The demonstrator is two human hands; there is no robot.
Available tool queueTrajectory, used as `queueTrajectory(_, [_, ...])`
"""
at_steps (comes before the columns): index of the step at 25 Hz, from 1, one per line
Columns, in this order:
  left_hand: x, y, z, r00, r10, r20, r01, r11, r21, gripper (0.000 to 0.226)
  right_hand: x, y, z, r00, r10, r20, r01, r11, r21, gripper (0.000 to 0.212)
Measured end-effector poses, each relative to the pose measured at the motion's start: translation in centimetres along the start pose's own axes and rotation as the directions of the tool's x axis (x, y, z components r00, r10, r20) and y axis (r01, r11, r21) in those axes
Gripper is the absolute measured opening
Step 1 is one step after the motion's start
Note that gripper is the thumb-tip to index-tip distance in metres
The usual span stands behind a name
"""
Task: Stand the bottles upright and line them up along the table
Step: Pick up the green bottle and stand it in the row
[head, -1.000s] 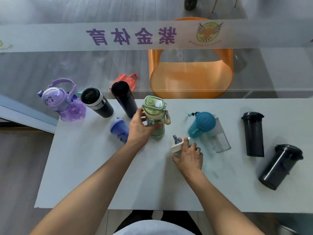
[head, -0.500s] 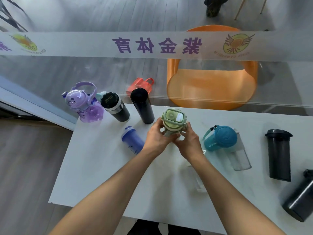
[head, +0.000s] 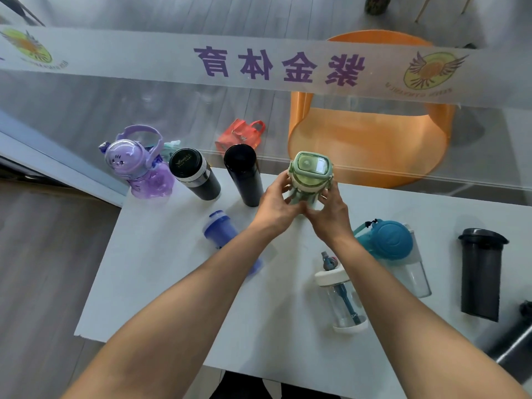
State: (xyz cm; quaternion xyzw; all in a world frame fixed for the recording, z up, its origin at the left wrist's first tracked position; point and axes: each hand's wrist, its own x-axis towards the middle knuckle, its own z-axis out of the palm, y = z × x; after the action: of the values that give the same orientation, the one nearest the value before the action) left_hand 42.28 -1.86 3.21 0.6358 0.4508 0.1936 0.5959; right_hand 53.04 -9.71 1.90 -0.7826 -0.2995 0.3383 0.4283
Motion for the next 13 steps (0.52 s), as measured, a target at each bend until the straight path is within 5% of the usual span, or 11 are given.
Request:
queueTrajectory(8, [-0.8,-0.5,-0.8,0.993,-0.091,0.074,0.083,0.992,0.099,0.072,0.4,0.3,-0.1,1.000,0.013,0.003,-0.013,0.997,-0.080,0.079])
queueTrajectory(13, [-0.8,-0.7,-1.9,0.990,-0.072,0.118,0.046,0.976,0.213,0.073,0.0,0.7,0.6,0.988,0.130,-0.085,-0.135,0.990,-0.049,0.059])
